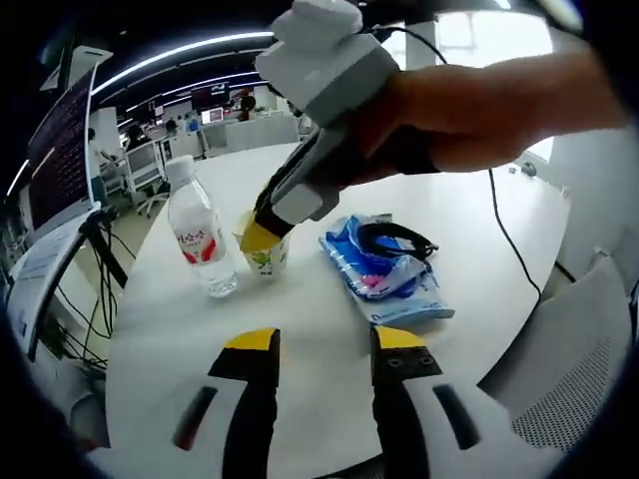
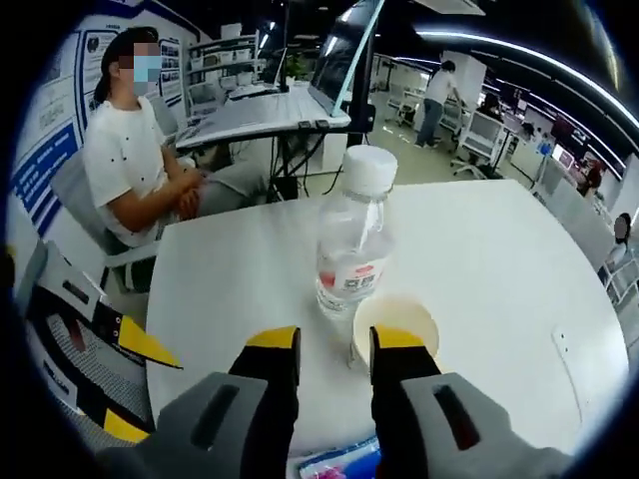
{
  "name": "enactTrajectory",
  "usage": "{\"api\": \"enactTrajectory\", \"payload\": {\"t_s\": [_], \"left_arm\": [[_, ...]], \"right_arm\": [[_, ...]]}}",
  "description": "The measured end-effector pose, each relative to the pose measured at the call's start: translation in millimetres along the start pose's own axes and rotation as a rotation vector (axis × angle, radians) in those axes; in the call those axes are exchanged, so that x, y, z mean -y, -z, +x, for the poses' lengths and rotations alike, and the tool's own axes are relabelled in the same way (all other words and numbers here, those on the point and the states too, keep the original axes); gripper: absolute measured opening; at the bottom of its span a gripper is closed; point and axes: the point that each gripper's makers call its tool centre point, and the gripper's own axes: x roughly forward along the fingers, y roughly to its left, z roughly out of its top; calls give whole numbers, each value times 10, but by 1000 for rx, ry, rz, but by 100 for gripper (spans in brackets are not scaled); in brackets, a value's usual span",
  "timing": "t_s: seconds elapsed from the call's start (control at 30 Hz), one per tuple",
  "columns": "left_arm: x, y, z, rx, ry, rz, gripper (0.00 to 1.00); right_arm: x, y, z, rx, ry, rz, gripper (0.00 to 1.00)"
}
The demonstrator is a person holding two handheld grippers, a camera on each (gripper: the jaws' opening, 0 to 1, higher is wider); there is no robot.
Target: Arrange the tabletop items into an orderly group along one side of the table until the central work area is clear of visible clutter.
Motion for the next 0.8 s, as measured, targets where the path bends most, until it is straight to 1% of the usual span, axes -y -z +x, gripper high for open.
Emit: {"api": "enactTrajectory", "payload": {"t_s": [0.17, 0.4, 0.57, 0.7, 0.8], "left_arm": [[19, 18, 18, -13, 2, 4, 35], [54, 34, 31, -27, 8, 34, 35], [64, 25, 21, -24, 5, 49, 35], [53, 37, 27, -27, 2, 40, 35], [60, 45, 26, -30, 2, 42, 35]], "right_arm": [[-4, 58, -183, 29, 27, 39, 27], [114, 137, -427, 56, 82, 79, 28], [130, 179, -577, 74, 109, 90, 28], [105, 294, -681, 77, 126, 111, 28], [81, 426, -754, 72, 136, 136, 28]]}}
